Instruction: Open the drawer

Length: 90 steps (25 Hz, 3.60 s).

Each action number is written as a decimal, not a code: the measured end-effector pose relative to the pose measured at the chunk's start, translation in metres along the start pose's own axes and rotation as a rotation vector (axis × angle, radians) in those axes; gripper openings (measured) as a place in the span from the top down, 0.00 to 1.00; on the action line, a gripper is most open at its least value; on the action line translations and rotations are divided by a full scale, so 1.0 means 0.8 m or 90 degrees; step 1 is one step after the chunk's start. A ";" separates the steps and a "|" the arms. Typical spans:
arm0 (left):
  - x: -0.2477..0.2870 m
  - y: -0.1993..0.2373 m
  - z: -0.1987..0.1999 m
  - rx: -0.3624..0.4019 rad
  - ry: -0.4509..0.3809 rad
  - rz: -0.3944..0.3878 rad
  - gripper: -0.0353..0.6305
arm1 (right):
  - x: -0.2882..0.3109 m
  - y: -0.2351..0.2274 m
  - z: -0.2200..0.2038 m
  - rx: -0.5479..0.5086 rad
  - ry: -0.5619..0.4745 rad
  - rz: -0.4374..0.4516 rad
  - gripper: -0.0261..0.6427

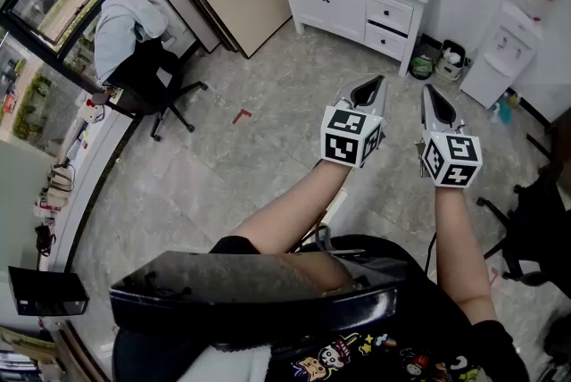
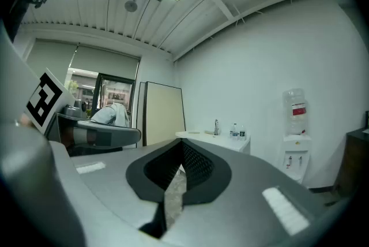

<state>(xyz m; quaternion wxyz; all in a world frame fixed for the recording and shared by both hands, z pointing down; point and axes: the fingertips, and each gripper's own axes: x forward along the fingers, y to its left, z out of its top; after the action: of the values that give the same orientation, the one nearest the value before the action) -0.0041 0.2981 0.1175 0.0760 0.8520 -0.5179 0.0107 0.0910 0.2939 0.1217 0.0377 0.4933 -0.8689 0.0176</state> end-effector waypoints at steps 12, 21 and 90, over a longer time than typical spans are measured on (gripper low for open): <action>0.033 -0.004 -0.006 -0.001 0.007 0.006 0.95 | 0.007 -0.028 -0.010 0.016 -0.004 0.005 0.93; 0.107 -0.008 -0.042 -0.007 0.023 0.031 0.94 | 0.036 -0.099 -0.044 -0.005 0.009 0.034 0.93; 1.105 0.630 -0.565 0.037 0.078 0.055 0.75 | 0.936 -0.528 -0.621 0.003 -0.008 -0.081 0.93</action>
<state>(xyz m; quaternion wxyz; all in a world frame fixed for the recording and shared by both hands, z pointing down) -0.0127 -0.6445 0.7093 0.0824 0.8286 -0.5477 0.0812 0.0956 -0.5299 0.6761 0.0320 0.5479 -0.8358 0.0141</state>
